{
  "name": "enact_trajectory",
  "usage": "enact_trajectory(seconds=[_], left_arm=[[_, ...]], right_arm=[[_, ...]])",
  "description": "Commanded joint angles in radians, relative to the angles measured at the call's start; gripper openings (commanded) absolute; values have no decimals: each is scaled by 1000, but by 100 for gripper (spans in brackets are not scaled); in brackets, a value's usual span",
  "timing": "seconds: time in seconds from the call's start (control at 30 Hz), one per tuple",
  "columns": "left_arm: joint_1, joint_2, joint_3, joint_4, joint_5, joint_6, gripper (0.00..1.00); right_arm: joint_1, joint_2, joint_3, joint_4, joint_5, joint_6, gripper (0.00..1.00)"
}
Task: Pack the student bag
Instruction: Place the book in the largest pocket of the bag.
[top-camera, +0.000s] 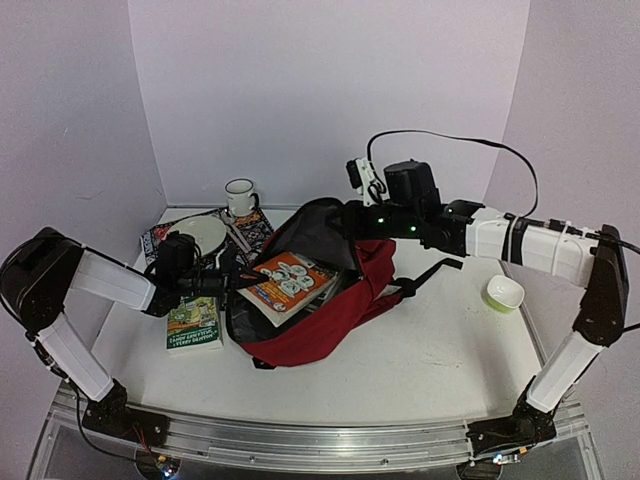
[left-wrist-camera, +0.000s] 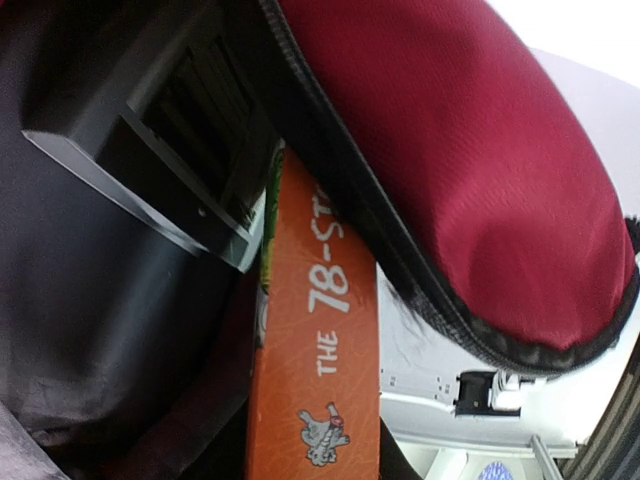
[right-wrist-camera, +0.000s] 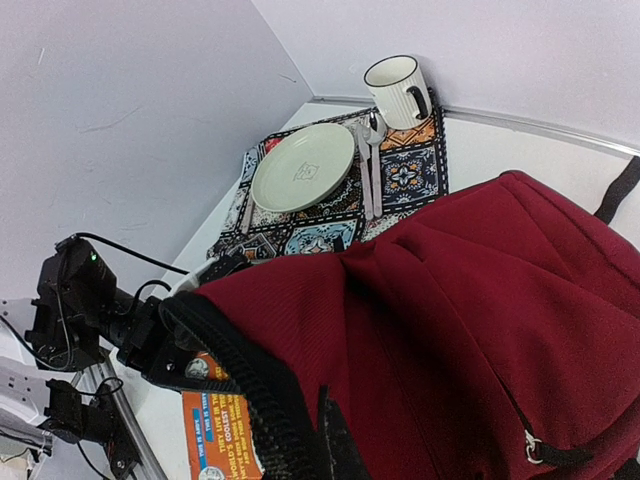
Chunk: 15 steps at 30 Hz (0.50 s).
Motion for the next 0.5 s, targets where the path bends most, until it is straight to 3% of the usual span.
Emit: enact_trajectory(seconds=[0.0,0.47], left_arm=[[-2,32,83,148,-65,5,0],[-73,256,323,152,-177,61,0]], right_arm=[[25,-62,-8,90,-27,25,0],[76,-21,-23,180,-62,115,0]])
